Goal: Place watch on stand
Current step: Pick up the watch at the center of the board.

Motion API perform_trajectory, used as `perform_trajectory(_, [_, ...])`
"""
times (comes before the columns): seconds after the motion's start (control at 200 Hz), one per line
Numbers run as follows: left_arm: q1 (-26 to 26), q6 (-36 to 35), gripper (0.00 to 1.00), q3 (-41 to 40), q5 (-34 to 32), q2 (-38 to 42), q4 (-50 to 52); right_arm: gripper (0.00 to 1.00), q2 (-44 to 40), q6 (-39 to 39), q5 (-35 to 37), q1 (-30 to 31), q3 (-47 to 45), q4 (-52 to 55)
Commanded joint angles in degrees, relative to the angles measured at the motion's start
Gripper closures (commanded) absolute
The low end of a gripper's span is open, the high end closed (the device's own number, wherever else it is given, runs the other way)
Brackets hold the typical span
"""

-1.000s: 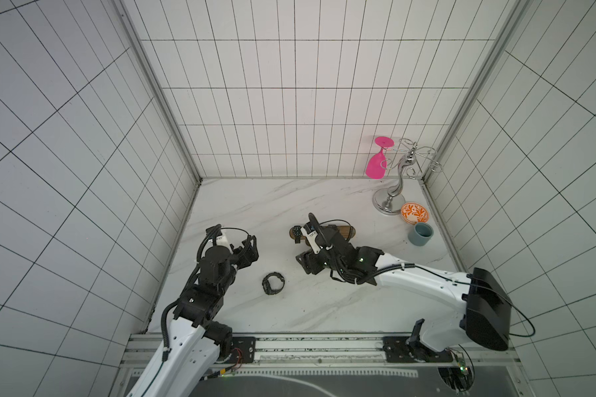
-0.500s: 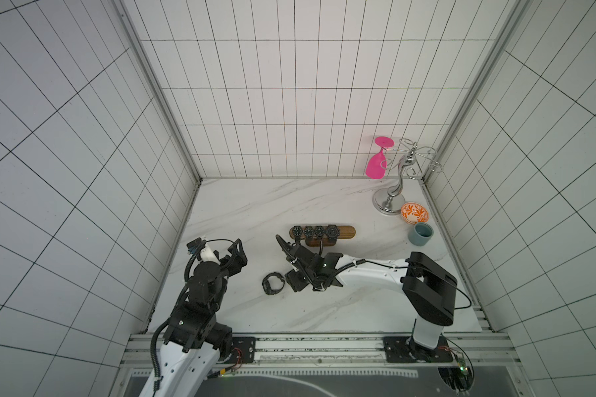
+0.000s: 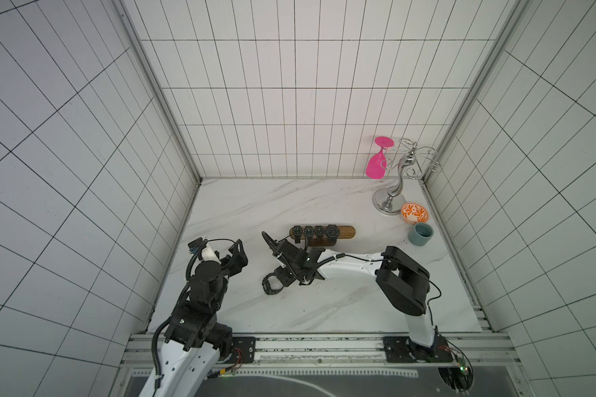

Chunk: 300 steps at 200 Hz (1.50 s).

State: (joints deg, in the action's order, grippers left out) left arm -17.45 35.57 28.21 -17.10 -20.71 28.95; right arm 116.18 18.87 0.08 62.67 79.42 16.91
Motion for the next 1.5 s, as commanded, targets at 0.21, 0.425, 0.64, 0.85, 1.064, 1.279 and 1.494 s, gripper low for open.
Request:
perform_trajectory(0.21, [0.14, 0.02, 0.09, -0.61, -0.48, -0.69, -0.83, 0.80, 2.33, -1.73, -2.19, 0.43, 6.30, 3.01])
perform_trajectory(0.425, [0.14, -0.17, 0.09, -0.69, 0.11, -1.16, -1.22, 0.95, -2.82, -1.23, -0.27, 0.11, 2.19, -0.46])
perform_trajectory(0.64, [0.14, -0.43, 0.09, -0.96, 2.63, -2.35, -2.44, 1.00, -13.02, 1.04, -3.69, -3.80, -6.49, -6.83])
perform_trajectory(0.85, [0.22, -0.15, 0.08, -1.35, 8.18, -3.61, -6.12, 1.00, -24.37, 2.36, -6.83, -10.12, -15.58, -10.88])
perform_trajectory(1.064, [0.14, -0.51, 0.13, -5.28, 24.83, -6.33, -22.00, 1.00, -34.03, 5.03, -10.69, -17.55, -22.44, -13.49])
perform_trajectory(1.279, [-7.36, 0.77, 0.23, -7.29, 31.92, -13.81, -37.29, 1.00, -40.65, 8.11, -15.64, -22.49, -27.18, -17.63])
perform_trajectory(1.494, [-27.90, -9.17, 0.29, -10.13, 21.01, -18.27, -53.61, 1.00, -44.84, 11.14, -22.98, -24.62, -31.02, -24.65])
